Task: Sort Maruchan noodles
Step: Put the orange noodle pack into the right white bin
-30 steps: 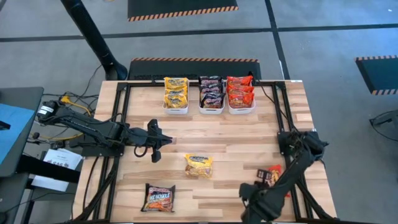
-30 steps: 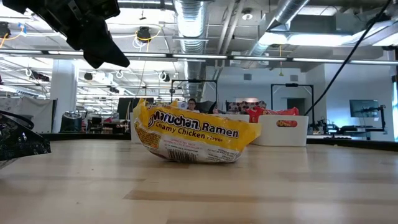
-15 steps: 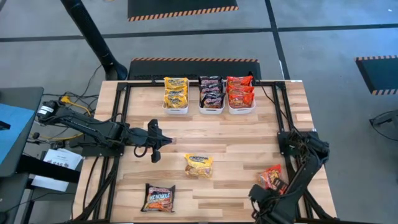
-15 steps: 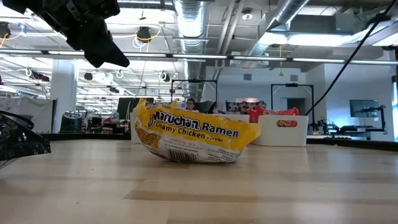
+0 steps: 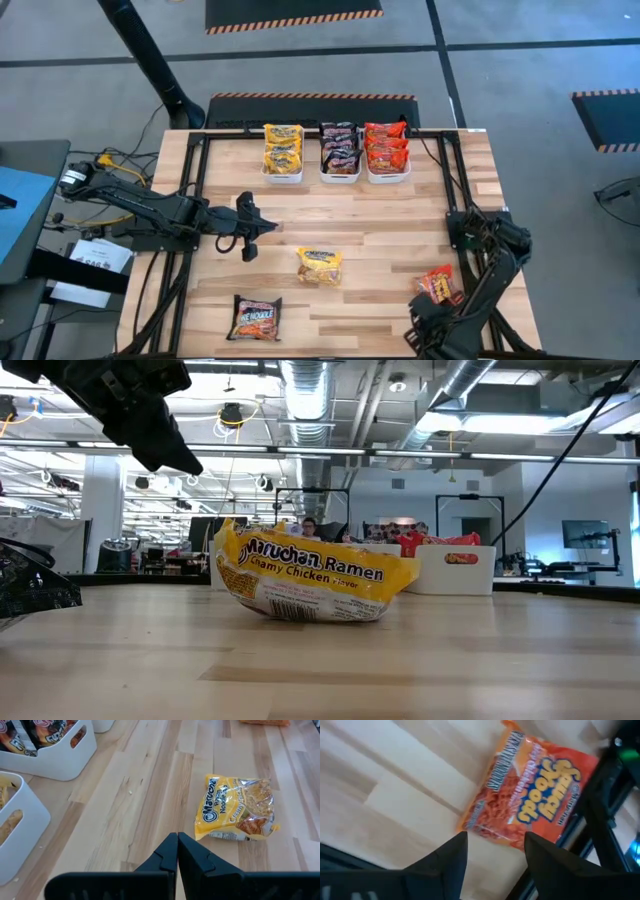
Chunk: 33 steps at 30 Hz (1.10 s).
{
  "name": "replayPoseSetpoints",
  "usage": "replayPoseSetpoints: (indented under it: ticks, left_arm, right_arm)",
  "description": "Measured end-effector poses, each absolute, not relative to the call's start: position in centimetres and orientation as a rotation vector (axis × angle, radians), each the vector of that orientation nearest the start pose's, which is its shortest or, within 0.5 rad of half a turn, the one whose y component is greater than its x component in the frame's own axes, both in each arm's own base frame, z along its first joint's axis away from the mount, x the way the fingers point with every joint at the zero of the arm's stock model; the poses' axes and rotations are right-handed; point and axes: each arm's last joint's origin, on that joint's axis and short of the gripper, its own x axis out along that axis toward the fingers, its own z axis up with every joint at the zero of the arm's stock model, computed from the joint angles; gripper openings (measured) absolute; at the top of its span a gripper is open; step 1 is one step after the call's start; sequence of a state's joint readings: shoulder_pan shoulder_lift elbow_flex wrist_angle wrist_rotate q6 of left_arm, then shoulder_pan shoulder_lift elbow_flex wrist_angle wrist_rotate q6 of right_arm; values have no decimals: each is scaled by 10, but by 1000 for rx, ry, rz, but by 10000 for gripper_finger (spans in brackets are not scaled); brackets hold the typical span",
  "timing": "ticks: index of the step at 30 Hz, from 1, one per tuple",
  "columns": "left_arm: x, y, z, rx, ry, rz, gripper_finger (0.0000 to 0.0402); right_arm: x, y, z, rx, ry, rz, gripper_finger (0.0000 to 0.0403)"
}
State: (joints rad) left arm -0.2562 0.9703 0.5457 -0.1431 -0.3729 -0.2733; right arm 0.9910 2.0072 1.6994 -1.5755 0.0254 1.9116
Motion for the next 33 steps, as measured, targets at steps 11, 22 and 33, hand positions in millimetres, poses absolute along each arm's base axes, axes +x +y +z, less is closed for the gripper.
replayPoseSetpoints:
  ticks: [11, 22, 33]
  left_arm:
    - [195, -40, 224, -23, 525, 171, 0]
    - [195, -40, 224, -23, 525, 172, 0]
    - [195, -40, 224, -68, 523, 179, 0]
  right_arm:
    - [151, 253, 289, 621, 1212, -889, 201]
    - [113, 214, 259, 894, 1155, -775, 201]
    - [123, 213, 219, 836, 1295, -888, 202]
